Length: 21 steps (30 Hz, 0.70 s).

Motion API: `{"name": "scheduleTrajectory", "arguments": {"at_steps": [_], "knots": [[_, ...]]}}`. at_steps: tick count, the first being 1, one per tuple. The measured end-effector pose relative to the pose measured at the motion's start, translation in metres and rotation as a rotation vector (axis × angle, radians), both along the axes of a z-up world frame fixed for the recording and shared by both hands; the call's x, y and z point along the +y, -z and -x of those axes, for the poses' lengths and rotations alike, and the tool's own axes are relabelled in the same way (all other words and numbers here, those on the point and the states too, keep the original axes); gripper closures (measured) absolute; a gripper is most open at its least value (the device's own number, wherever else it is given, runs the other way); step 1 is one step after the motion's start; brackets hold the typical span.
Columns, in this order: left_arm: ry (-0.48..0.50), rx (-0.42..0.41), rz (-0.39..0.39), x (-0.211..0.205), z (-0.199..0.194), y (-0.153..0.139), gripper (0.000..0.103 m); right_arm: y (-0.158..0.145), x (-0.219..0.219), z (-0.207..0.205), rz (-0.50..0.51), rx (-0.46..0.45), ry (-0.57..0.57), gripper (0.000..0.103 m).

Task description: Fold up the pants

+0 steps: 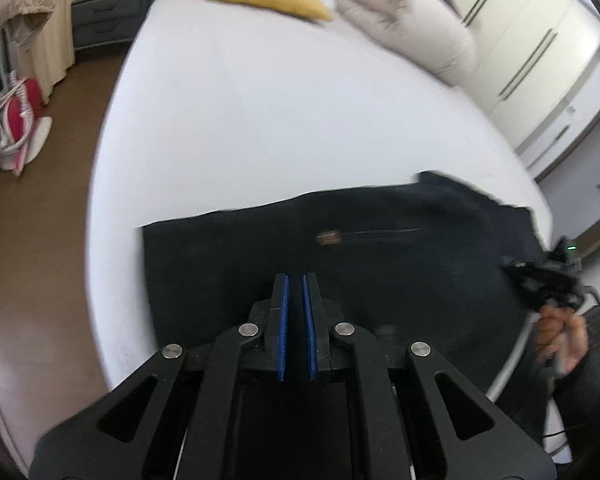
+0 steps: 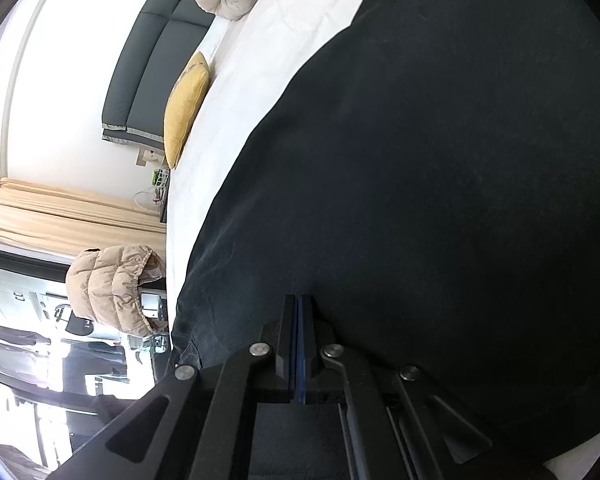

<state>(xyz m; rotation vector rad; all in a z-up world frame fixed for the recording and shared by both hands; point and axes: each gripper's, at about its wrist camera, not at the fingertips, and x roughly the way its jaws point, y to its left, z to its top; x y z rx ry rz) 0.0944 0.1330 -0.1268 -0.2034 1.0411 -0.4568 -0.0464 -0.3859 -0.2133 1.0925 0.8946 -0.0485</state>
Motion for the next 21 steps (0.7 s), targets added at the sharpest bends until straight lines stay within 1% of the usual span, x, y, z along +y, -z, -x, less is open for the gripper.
{"name": "scheduleTrajectory", "arguments": {"at_steps": [1,3,5,6,8,10,11,12,13,15,17,19,21], "knots": [[0.018,-0.006,0.025,-0.012,0.002,-0.006,0.095,-0.003,0.003,-0.001,0.016,0.004,-0.001,0.103],[0.072,-0.02,0.046,-0.05,0.005,-0.014,0.095,-0.008,0.008,-0.003,0.042,0.006,-0.013,0.103],[0.133,-0.005,0.086,-0.095,0.004,-0.015,0.095,-0.01,0.012,-0.004,0.04,-0.005,-0.032,0.103],[0.157,0.005,0.092,-0.115,0.002,-0.013,0.095,-0.009,0.011,-0.003,0.033,-0.011,-0.034,0.103],[0.21,0.03,0.058,-0.157,-0.002,-0.004,0.095,-0.006,0.003,0.001,-0.017,-0.033,-0.024,0.103],[0.246,0.064,0.012,-0.188,-0.007,0.012,0.095,-0.004,-0.007,0.005,-0.047,-0.052,-0.006,0.103],[0.26,0.086,-0.022,-0.196,-0.008,0.022,0.095,-0.005,-0.015,0.007,-0.05,-0.061,0.004,0.103],[0.267,0.101,-0.044,-0.199,-0.009,0.031,0.095,-0.007,-0.021,0.009,-0.046,-0.065,0.013,0.103],[0.264,0.106,-0.038,-0.197,-0.01,0.037,0.095,-0.008,-0.031,0.011,-0.045,-0.073,0.026,0.103],[0.239,0.134,0.04,-0.182,-0.013,0.043,0.095,-0.01,-0.054,0.019,-0.041,-0.083,0.062,0.103],[0.218,0.161,0.09,-0.164,-0.015,0.047,0.095,-0.013,-0.084,0.028,-0.026,-0.089,0.108,0.103],[0.22,0.162,0.098,-0.158,-0.014,0.049,0.095,-0.017,-0.124,0.039,0.006,-0.091,0.176,0.103],[0.221,0.156,0.088,-0.154,-0.012,0.054,0.095,-0.022,-0.163,0.051,0.042,-0.087,0.256,0.103]]}}
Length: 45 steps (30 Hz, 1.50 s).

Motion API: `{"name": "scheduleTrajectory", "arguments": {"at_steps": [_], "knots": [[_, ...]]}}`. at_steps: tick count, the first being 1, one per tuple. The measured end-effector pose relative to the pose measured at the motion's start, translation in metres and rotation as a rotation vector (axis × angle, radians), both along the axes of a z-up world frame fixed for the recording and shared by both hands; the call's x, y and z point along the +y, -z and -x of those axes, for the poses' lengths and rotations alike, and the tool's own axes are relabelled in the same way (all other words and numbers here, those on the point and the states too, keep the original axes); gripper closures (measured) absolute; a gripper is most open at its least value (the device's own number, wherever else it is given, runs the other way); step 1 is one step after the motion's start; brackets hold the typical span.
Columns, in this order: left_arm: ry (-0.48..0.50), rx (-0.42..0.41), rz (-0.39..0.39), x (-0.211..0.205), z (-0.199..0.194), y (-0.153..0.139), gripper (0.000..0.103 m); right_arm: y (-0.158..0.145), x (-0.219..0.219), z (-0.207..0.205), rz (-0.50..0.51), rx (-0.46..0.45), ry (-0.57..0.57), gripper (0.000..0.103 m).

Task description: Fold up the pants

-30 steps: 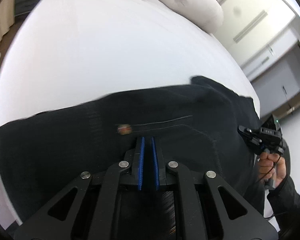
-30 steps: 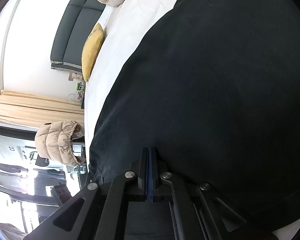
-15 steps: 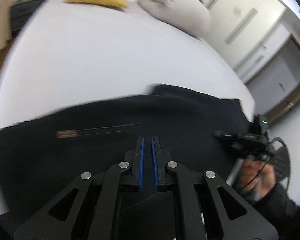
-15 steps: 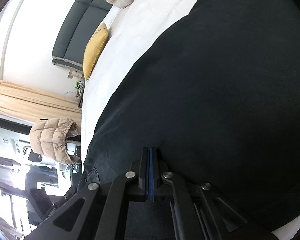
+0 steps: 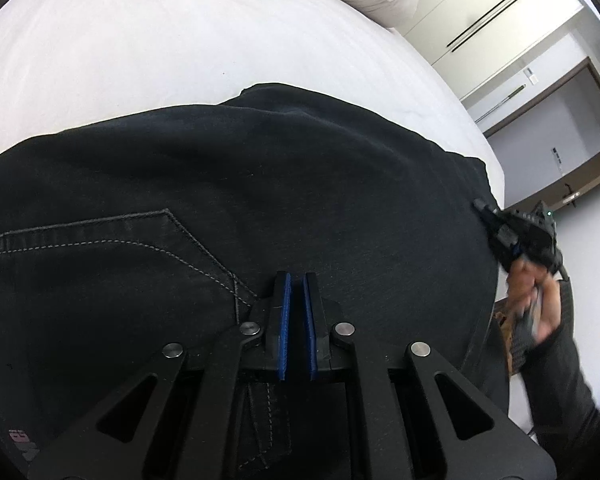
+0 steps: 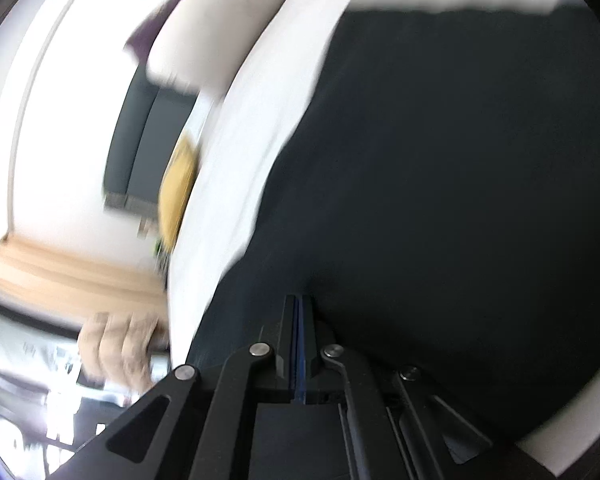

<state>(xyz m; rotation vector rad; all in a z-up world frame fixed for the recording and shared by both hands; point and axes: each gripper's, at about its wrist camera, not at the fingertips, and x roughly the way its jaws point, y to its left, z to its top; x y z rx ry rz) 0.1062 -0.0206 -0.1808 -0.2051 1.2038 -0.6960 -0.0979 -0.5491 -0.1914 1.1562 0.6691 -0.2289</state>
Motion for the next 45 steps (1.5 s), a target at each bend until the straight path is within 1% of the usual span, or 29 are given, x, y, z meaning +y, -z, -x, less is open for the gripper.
{"name": "scheduleTrajectory", "arguments": {"at_steps": [2,3,4,5,7,8,9,10,11,13,14,15,18,20,21,23,26,28,31,34,38,40,41,42,44,45], "knots": [[0.002,-0.006,-0.006,-0.007,0.001,0.003,0.095,-0.012,-0.039,0.019,0.046,0.027,0.124,0.103],[0.001,-0.007,-0.003,-0.008,0.002,0.004,0.095,-0.023,-0.057,0.033,0.082,0.056,0.21,0.103],[0.0,-0.007,0.0,-0.007,0.002,0.005,0.095,-0.034,-0.068,0.046,0.106,0.07,0.274,0.097],[-0.003,-0.006,0.005,-0.004,0.003,0.006,0.095,-0.048,-0.076,0.061,0.122,0.052,0.317,0.092],[-0.004,-0.007,0.007,-0.003,0.003,0.005,0.095,-0.075,-0.077,0.086,0.166,0.016,0.352,0.068],[-0.004,-0.008,0.007,-0.003,0.003,0.006,0.095,-0.084,-0.074,0.096,0.185,0.004,0.359,0.061],[-0.004,-0.007,0.008,-0.011,0.003,0.007,0.095,-0.09,-0.07,0.107,0.194,-0.008,0.365,0.049],[-0.005,-0.006,0.01,-0.009,0.003,0.006,0.095,-0.091,-0.066,0.116,0.186,-0.016,0.368,0.044],[-0.006,-0.004,0.013,-0.008,0.003,0.006,0.095,-0.088,-0.062,0.124,0.163,-0.024,0.37,0.044],[-0.007,-0.003,0.014,-0.019,0.001,0.008,0.095,-0.073,-0.057,0.135,0.086,-0.049,0.376,0.044],[-0.006,-0.004,0.012,-0.018,0.001,0.008,0.095,-0.064,-0.057,0.138,0.052,-0.058,0.378,0.044],[-0.006,-0.004,0.009,-0.033,0.0,0.011,0.095,-0.054,-0.054,0.139,0.022,-0.054,0.383,0.044],[-0.006,-0.004,0.008,-0.035,0.0,0.01,0.095,-0.031,-0.049,0.133,-0.059,-0.069,0.385,0.045],[-0.006,-0.004,0.008,-0.035,0.0,0.01,0.095,-0.017,-0.053,0.131,-0.09,-0.06,0.399,0.045],[-0.005,-0.005,0.008,-0.035,0.0,0.01,0.095,-0.015,-0.054,0.131,-0.104,-0.064,0.407,0.045],[-0.006,-0.004,0.009,-0.034,0.0,0.01,0.095,-0.008,-0.055,0.132,-0.136,-0.088,0.421,0.045],[-0.006,-0.005,0.008,-0.037,0.0,0.011,0.095,-0.007,-0.056,0.126,-0.146,-0.11,0.42,0.047],[-0.006,-0.005,0.009,-0.037,0.0,0.011,0.095,-0.008,-0.055,0.124,-0.145,-0.12,0.407,0.055],[-0.006,-0.006,0.008,-0.038,0.0,0.011,0.095,-0.009,-0.054,0.119,-0.146,-0.129,0.384,0.064],[-0.005,-0.006,0.008,-0.038,0.0,0.011,0.095,-0.012,-0.052,0.111,-0.14,-0.131,0.37,0.065],[-0.005,-0.006,0.008,-0.038,0.0,0.011,0.095,-0.005,-0.057,0.106,-0.143,-0.127,0.369,0.066],[-0.005,-0.006,0.009,-0.038,0.0,0.011,0.095,-0.004,-0.061,0.102,-0.129,-0.13,0.376,0.067],[-0.005,-0.006,0.009,-0.038,0.0,0.011,0.095,-0.002,-0.064,0.099,-0.124,-0.129,0.373,0.068],[-0.006,-0.006,0.01,-0.038,-0.001,0.01,0.095,0.001,-0.067,0.096,-0.128,-0.127,0.37,0.073],[-0.006,-0.006,0.011,-0.038,-0.001,0.009,0.095,0.002,-0.068,0.099,-0.131,-0.134,0.367,0.076],[-0.005,-0.005,0.011,-0.038,-0.001,0.009,0.095,0.002,-0.069,0.096,-0.128,-0.143,0.36,0.08]]}}
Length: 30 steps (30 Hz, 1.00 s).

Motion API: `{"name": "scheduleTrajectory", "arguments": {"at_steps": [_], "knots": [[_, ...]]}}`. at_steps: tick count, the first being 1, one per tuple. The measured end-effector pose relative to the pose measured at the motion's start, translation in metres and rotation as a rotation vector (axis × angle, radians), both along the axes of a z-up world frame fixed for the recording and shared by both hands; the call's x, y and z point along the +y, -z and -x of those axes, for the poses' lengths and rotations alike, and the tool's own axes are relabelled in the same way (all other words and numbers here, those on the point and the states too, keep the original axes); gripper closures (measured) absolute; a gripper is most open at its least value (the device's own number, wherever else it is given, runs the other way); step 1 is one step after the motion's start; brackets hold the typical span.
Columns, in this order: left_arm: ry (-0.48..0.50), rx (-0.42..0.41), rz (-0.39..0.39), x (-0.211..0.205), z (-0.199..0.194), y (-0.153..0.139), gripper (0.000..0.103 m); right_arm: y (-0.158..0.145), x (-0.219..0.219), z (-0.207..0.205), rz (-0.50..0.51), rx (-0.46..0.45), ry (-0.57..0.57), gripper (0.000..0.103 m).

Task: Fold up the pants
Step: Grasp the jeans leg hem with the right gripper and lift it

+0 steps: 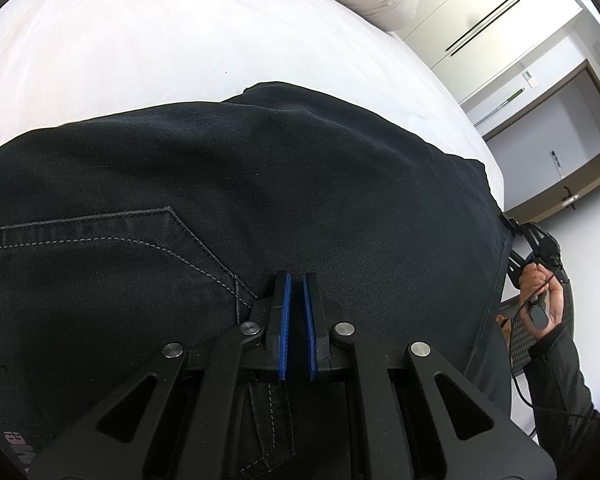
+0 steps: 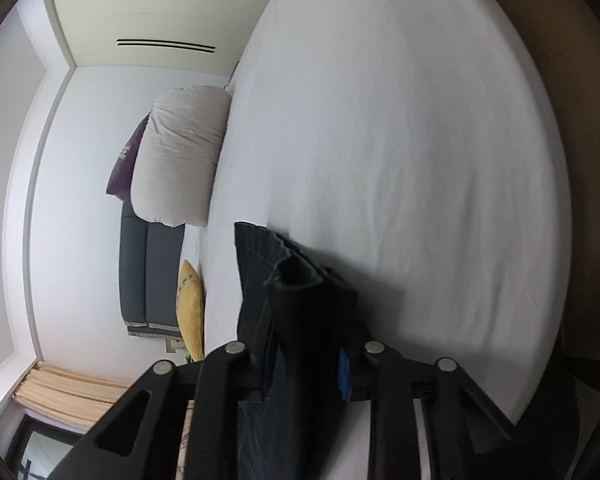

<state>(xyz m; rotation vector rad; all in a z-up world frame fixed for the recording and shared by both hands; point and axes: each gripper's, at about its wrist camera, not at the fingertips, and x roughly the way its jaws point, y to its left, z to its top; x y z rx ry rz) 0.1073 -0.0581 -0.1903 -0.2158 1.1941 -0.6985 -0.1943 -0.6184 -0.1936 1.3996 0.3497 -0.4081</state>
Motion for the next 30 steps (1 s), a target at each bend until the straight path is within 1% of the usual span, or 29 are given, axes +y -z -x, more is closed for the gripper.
{"name": "scheduleTrajectory", "arguments": {"at_steps": [1,4,8,11,14,15,16,18,19,20,21,23,24,26,28,30], "knots": [[0.0,0.0,0.0,0.0,0.0,0.0,0.095,0.0,-0.001,-0.002,0.0,-0.007,-0.006,0.086],[0.0,0.003,0.003,0.0,-0.001,-0.001,0.095,0.002,-0.003,-0.006,0.0,-0.018,-0.016,0.093],[0.0,0.005,0.007,-0.001,-0.001,0.0,0.095,0.004,-0.004,-0.007,0.018,-0.007,-0.012,0.096],[-0.001,0.006,0.012,0.0,-0.001,0.0,0.095,-0.003,-0.002,-0.014,0.06,0.035,-0.018,0.096],[-0.002,0.007,0.017,0.001,-0.002,0.0,0.095,-0.021,0.005,-0.023,0.157,0.118,-0.038,0.096],[-0.003,0.007,0.019,0.002,-0.002,0.001,0.095,-0.034,0.011,-0.029,0.22,0.154,-0.062,0.097],[-0.004,0.007,0.021,0.002,-0.002,0.001,0.095,-0.042,0.017,-0.033,0.262,0.173,-0.082,0.097],[-0.007,0.009,0.027,0.003,-0.002,0.002,0.095,-0.074,0.046,-0.055,0.431,0.237,-0.183,0.098],[-0.011,0.011,0.032,0.003,-0.003,0.003,0.095,-0.085,0.063,-0.064,0.506,0.267,-0.23,0.098],[-0.015,0.013,0.038,0.004,-0.003,0.004,0.095,-0.096,0.087,-0.076,0.603,0.302,-0.298,0.098],[-0.016,0.015,0.042,0.005,-0.003,0.004,0.095,-0.106,0.119,-0.09,0.718,0.343,-0.38,0.098],[-0.02,0.018,0.044,0.005,-0.004,0.004,0.095,-0.113,0.189,-0.113,0.962,0.423,-0.546,0.098],[-0.022,0.02,0.046,0.006,-0.004,0.004,0.095,-0.109,0.228,-0.121,1.093,0.468,-0.632,0.098],[-0.037,0.04,0.065,0.009,-0.005,0.005,0.095,-0.084,0.295,-0.134,1.312,0.553,-0.792,0.098],[-0.066,0.078,0.083,0.012,-0.008,0.003,0.095,-0.052,0.334,-0.141,1.46,0.647,-0.9,0.098],[-0.077,0.098,0.075,0.011,-0.009,-0.001,0.095,-0.019,0.362,-0.142,1.588,0.734,-0.963,0.097]]}}
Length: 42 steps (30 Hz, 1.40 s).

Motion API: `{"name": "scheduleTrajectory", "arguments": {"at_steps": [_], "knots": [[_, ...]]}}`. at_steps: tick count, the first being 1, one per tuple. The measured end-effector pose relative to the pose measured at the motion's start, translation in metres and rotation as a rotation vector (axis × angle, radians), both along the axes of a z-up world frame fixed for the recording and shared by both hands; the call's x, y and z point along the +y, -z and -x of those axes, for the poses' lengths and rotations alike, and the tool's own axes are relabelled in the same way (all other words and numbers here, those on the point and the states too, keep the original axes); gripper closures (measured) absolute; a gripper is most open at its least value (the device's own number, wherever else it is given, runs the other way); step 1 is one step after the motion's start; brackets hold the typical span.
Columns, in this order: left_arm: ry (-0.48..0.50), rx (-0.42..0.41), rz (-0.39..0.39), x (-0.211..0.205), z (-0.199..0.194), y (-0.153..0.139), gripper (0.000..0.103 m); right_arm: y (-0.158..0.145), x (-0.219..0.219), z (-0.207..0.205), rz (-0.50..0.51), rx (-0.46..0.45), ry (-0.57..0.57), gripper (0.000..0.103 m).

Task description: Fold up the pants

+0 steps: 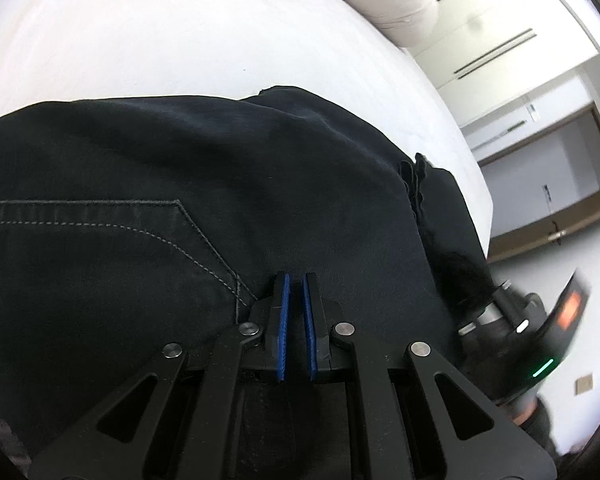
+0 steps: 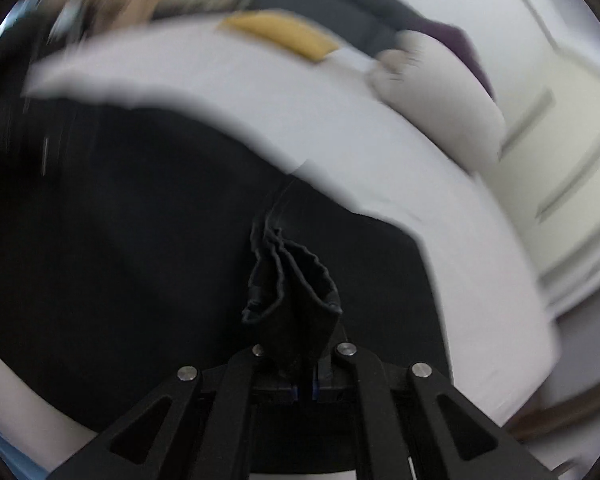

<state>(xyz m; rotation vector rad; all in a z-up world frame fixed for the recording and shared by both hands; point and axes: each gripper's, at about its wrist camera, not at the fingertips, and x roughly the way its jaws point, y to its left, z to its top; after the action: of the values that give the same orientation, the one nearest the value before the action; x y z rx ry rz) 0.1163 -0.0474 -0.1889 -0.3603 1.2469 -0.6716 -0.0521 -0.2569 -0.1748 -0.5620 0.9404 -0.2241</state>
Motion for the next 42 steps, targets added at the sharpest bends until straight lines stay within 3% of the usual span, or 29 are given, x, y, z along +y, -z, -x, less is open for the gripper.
{"name": "scheduleTrajectory", "arguments": {"at_steps": [2,3,4,6,7,9,14,20,21,22,24,28,36,42], "knots": [[-0.002,0.012,-0.011,-0.005,0.001,-0.006,0.087,0.01,0.006,0.001,0.048,-0.003,-0.006,0.097],[-0.002,0.021,0.004,-0.008,0.001,-0.008,0.073,0.008,0.003,0.001,0.027,-0.01,0.007,0.097],[-0.004,0.032,0.034,-0.01,0.002,-0.01,0.047,0.004,0.002,0.001,0.019,-0.016,0.015,0.098],[-0.022,0.058,0.114,-0.019,0.003,-0.016,0.021,-0.001,0.005,-0.001,0.052,-0.03,0.003,0.098],[-0.029,0.067,0.123,-0.022,0.003,-0.018,0.014,-0.003,0.01,-0.002,0.074,-0.038,-0.008,0.097],[-0.03,0.121,0.168,-0.033,0.0,-0.019,0.012,-0.005,0.02,0.003,0.106,-0.059,-0.029,0.097],[-0.048,0.247,0.277,-0.046,-0.017,-0.01,0.012,-0.012,0.051,0.019,0.138,-0.102,-0.082,0.097],[-0.021,0.294,0.264,-0.056,-0.041,-0.011,0.014,-0.022,0.088,0.028,0.145,-0.134,-0.155,0.097],[-0.015,0.289,0.252,-0.058,-0.042,-0.012,0.022,-0.024,0.092,0.029,0.143,-0.138,-0.163,0.097],[-0.003,0.281,0.236,-0.058,-0.041,-0.013,0.047,-0.026,0.097,0.029,0.138,-0.141,-0.172,0.097],[0.032,0.288,0.196,-0.059,-0.042,-0.013,0.078,-0.029,0.106,0.029,0.133,-0.145,-0.19,0.097],[0.055,0.228,0.153,-0.052,-0.036,-0.02,0.091,-0.028,0.127,0.028,0.13,-0.133,-0.238,0.097],[0.05,0.159,0.079,-0.025,-0.04,-0.034,0.091,-0.019,0.161,0.026,0.117,-0.083,-0.323,0.097],[0.04,0.148,0.029,-0.021,-0.034,-0.021,0.091,-0.012,0.18,0.017,0.107,-0.045,-0.343,0.097]]}}
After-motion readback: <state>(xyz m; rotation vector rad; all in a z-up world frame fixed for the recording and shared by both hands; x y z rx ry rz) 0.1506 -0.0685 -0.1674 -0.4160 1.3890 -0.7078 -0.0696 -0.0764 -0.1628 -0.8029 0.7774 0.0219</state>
